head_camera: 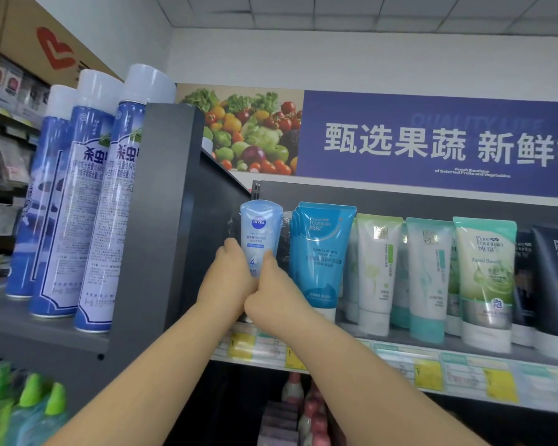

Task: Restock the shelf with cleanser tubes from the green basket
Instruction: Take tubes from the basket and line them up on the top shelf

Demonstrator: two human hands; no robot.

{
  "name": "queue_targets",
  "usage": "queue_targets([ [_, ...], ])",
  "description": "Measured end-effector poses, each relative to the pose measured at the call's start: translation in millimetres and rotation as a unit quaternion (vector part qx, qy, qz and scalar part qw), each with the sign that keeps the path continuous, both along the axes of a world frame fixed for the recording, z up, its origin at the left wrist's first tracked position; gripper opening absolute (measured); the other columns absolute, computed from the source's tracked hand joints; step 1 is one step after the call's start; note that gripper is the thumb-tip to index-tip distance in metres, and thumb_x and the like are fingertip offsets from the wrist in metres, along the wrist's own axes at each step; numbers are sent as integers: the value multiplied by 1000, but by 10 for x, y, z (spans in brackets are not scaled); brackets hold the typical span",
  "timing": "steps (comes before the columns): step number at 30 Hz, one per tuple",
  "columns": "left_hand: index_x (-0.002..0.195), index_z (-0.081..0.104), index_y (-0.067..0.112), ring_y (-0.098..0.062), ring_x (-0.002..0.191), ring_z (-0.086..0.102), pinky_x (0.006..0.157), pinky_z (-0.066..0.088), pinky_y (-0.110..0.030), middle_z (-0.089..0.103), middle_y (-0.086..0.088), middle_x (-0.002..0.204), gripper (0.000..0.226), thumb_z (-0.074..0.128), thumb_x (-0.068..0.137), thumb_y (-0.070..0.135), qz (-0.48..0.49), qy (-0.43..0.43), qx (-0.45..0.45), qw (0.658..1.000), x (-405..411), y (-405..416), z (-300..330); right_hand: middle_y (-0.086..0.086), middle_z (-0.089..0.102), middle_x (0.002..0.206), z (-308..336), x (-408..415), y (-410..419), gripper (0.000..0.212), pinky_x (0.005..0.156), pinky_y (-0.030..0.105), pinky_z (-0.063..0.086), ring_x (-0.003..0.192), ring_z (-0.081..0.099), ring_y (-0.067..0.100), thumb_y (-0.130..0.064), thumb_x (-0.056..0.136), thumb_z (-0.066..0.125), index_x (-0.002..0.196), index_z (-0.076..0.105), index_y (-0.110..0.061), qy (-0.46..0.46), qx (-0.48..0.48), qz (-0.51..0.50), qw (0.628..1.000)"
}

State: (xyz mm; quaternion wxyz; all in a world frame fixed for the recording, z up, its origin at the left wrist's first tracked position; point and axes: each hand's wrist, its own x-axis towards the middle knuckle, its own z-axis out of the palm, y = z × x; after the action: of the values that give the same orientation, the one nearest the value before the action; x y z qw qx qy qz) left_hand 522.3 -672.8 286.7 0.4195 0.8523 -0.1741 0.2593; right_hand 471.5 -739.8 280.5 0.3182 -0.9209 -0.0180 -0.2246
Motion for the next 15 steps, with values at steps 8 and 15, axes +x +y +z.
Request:
queue_targets([
  [8, 149, 3, 22, -17, 135, 27, 105, 28, -29, 23, 1, 151, 76, 51, 91, 25, -25, -177, -28, 984, -478, 111, -111, 0, 27, 148, -23, -439, -8, 86, 112, 34, 30, 136, 29, 18, 5, 83, 48, 150, 1, -22, -83, -73, 76, 991],
  [15, 145, 16, 18, -24, 135, 33, 108, 33, -45, 35, -7, 147, 78, 52, 77, 30, -139, -306, 15, 942, -1020, -187, -375, -15, 10, 155, -84, -1194, -479, 86, 117, 22, 12, 141, 10, -1, 9, 82, 42, 150, 1, -26, -106, -100, 72, 987],
])
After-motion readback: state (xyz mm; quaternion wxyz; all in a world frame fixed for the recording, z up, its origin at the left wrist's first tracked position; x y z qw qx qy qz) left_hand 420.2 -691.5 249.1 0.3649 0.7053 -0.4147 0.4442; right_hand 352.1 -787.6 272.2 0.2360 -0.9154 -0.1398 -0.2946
